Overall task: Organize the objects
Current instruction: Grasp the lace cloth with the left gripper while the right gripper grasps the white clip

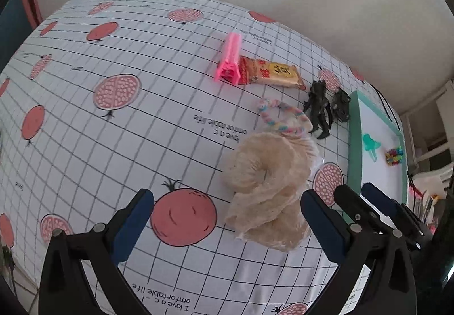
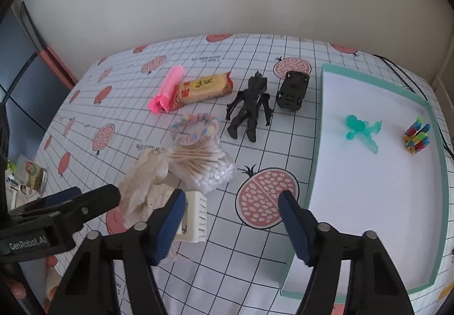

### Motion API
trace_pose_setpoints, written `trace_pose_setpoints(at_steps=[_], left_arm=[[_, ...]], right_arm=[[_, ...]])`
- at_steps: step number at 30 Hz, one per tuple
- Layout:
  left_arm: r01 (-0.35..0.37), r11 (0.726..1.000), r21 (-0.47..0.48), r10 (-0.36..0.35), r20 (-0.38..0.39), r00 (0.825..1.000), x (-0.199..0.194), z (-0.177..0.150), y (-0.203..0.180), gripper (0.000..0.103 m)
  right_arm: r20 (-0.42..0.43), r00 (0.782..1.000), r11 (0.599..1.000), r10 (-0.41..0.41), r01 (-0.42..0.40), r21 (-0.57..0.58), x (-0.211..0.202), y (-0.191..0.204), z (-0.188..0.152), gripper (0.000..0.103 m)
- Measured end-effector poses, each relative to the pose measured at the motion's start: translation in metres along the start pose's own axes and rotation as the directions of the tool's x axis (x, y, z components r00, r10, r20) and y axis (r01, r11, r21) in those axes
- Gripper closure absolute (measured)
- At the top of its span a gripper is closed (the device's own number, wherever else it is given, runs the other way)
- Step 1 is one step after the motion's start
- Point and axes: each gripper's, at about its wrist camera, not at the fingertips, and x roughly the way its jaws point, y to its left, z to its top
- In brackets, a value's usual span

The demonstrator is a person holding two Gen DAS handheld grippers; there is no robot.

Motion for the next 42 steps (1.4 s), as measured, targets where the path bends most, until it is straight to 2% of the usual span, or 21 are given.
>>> trace_pose_setpoints(at_steps=[5,7,13,27,33,40,42], left_arm=[[0.021,0.999,0.038,-0.02,-0.018,1.0,0.008,0.0,-0.002,0.003],[0.023,0.999,0.042,-0.022,-0.026,0.999,0.011,0.0,-0.002,0.009],[0.039,0.997,0.069,-0.034,-0.075,0.997,0.027,0.0,-0.003,0.016],[0.037,0.996,0.082,-0.03,-0.081,0.996,0.033,0.001,0.0,0.035],[0.01,0.994,0.106,-0.001,-0.093,0.996,0.039,0.0,-0.002,0.044],[-0.013,0.993,0.115,0.024,-0.096,0.995,0.042,0.002,-0.001,0.053],[-0.029,0.993,0.112,0.039,-0.09,0.995,0.042,0.003,0.001,0.057]], right_arm=[[-0.017,1.0,1.0,0.02,-0.02,-0.007,0.005,0.001,-0.001,0.05],[-0.026,0.999,1.0,0.023,-0.024,-0.011,0.007,0.002,-0.002,0.054],[-0.05,0.998,0.999,0.034,-0.034,-0.011,0.01,0.002,-0.004,0.056],[-0.122,0.989,0.994,0.089,-0.095,-0.045,0.027,0.02,-0.013,0.059],[-0.138,0.987,0.995,0.082,-0.09,-0.049,0.033,0.022,-0.014,0.062],[-0.134,0.988,0.996,0.077,-0.082,-0.033,0.034,0.019,-0.014,0.073],[-0.139,0.989,0.998,0.051,-0.057,-0.04,0.037,0.019,-0.014,0.078]])
